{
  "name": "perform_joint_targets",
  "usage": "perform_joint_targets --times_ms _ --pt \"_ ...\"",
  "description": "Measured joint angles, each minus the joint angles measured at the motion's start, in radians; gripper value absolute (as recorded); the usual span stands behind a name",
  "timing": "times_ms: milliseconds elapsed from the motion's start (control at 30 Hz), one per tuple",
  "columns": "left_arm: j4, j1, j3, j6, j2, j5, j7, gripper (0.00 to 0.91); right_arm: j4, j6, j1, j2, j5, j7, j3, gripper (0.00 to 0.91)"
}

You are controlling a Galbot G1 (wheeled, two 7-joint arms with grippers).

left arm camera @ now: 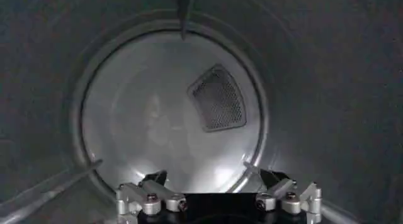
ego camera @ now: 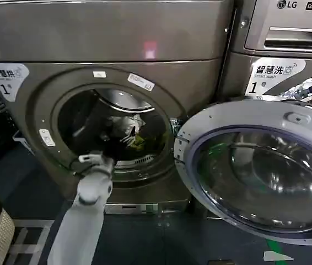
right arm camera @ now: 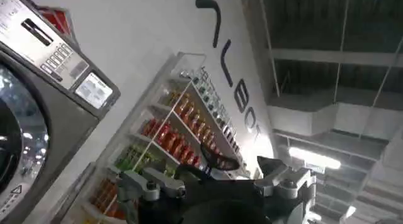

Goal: Grasp the clothes from the dryer.

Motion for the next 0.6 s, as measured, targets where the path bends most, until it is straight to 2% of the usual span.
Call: perform_joint_targets --times_ms 600 --pt "0.480 -0.359 0.057 -0.057 -0.053 -0.003 0.009 0.907 0.003 0.001 0.008 -0.002 0.009 -0.007 0.001 0.907"
